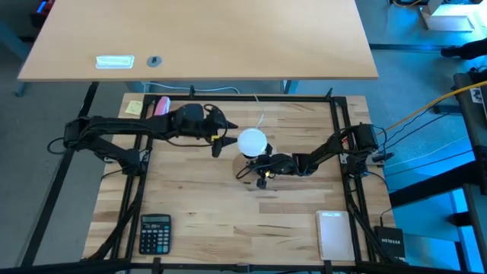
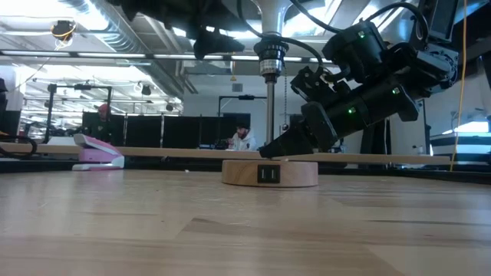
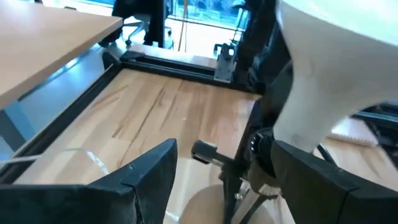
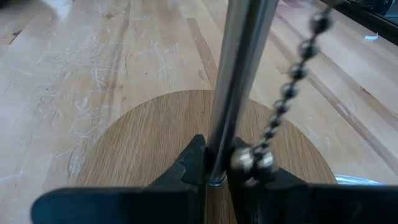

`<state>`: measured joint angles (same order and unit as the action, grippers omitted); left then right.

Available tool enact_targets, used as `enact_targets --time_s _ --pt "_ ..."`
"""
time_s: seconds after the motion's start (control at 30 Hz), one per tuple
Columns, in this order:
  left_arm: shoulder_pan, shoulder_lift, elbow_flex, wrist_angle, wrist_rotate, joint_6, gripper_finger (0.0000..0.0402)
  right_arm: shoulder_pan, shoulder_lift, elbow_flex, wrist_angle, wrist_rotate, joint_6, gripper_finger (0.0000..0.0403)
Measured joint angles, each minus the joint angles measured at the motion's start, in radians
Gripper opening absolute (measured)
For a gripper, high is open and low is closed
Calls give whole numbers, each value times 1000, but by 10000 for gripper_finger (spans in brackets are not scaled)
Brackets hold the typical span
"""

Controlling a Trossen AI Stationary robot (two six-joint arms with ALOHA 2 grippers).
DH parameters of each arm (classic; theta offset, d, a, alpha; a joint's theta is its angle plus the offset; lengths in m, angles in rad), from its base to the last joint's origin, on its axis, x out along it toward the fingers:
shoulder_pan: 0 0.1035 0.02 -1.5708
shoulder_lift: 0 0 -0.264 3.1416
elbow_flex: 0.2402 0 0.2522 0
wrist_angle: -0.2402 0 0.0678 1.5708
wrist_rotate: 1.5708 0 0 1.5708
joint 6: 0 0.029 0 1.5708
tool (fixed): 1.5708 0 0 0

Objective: Screw lightbulb
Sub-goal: Remove the white lightbulb from the lamp

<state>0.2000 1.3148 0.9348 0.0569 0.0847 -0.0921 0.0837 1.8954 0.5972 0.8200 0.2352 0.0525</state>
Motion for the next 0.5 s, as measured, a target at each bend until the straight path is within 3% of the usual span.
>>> enact_targets --time_s 0.3,0.5 --pt "20 1 0 -3 -8 -23 251 0 0 0 0 -3 -3 43" --pt "5 1 0 10 -126 -18 251 0 0 0 0 -4 -4 43"
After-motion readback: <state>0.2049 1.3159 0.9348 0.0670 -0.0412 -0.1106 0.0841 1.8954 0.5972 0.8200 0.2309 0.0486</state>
